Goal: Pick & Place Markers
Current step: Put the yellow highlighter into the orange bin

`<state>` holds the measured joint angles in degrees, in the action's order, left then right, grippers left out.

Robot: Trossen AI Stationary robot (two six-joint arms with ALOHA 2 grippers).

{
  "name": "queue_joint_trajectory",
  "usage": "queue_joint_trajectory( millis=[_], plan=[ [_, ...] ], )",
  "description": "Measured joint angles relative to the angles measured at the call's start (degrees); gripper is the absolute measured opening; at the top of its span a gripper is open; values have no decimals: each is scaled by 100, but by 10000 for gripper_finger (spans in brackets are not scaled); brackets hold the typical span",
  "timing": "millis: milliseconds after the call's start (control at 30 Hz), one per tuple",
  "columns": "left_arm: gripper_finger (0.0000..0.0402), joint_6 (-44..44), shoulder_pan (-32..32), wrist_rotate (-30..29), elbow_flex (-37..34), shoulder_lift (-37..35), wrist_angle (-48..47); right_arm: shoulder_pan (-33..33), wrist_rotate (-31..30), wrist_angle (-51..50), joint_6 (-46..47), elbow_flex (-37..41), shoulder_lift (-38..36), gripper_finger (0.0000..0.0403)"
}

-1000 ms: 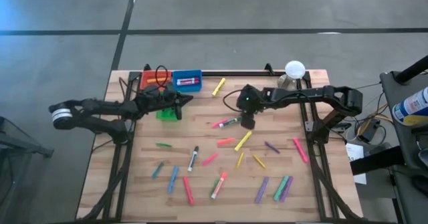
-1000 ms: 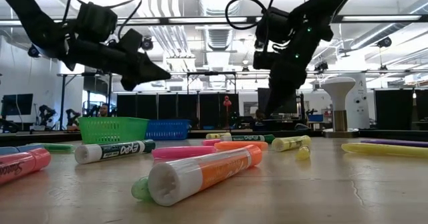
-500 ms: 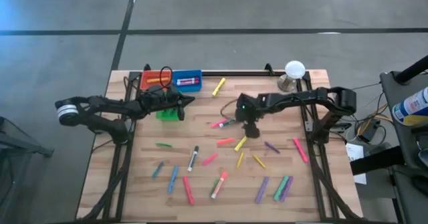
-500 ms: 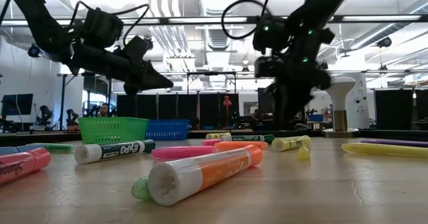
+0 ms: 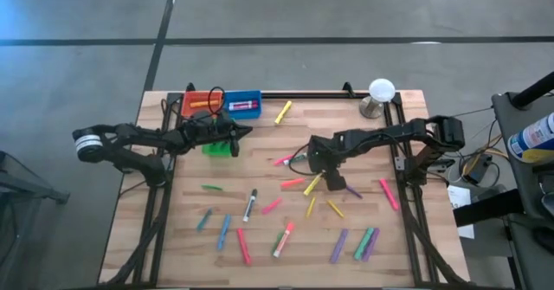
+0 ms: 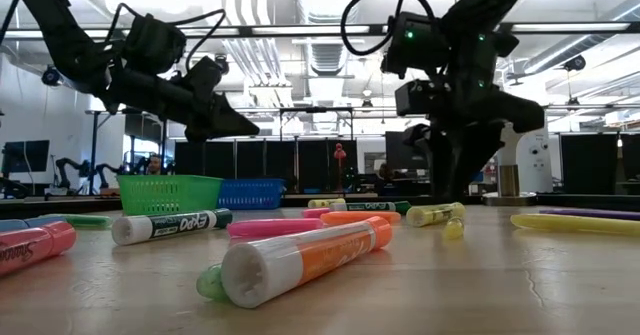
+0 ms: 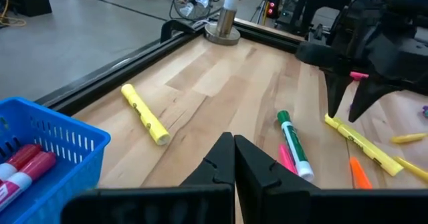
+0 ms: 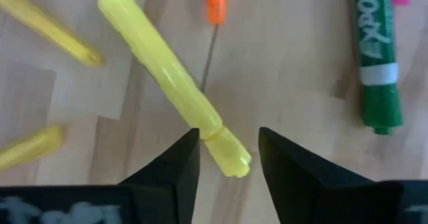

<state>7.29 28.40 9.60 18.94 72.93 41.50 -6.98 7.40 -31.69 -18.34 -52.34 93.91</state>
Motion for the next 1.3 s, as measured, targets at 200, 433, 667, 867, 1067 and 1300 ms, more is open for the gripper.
queue_joint_trajectory(
  millis=[200, 433, 667, 867, 1067, 1300],
  plan=[
    [0, -9, -9, 8, 263, 0, -664, 0, -33, 369, -175, 287, 0, 115],
    [39, -26, -169, 124, 949, 0, -2109, 0, -247, 663, -139, 410, 0, 123],
    [102, 6, -533, 326, 1334, 148, -2310, 0, -247, 715, -115, 413, 0, 124],
    [110, 297, -773, 1188, 1707, 576, -2318, 0, -247, 892, 65, 542, 0, 95],
    [110, 332, -1022, 1247, 2052, 977, -2605, 4, -339, 1245, 383, 750, 0, 97],
    [110, 725, -1167, 1127, 2205, 1205, -2768, 53, -687, 1401, 448, 675, 0, 84]
  ],
)
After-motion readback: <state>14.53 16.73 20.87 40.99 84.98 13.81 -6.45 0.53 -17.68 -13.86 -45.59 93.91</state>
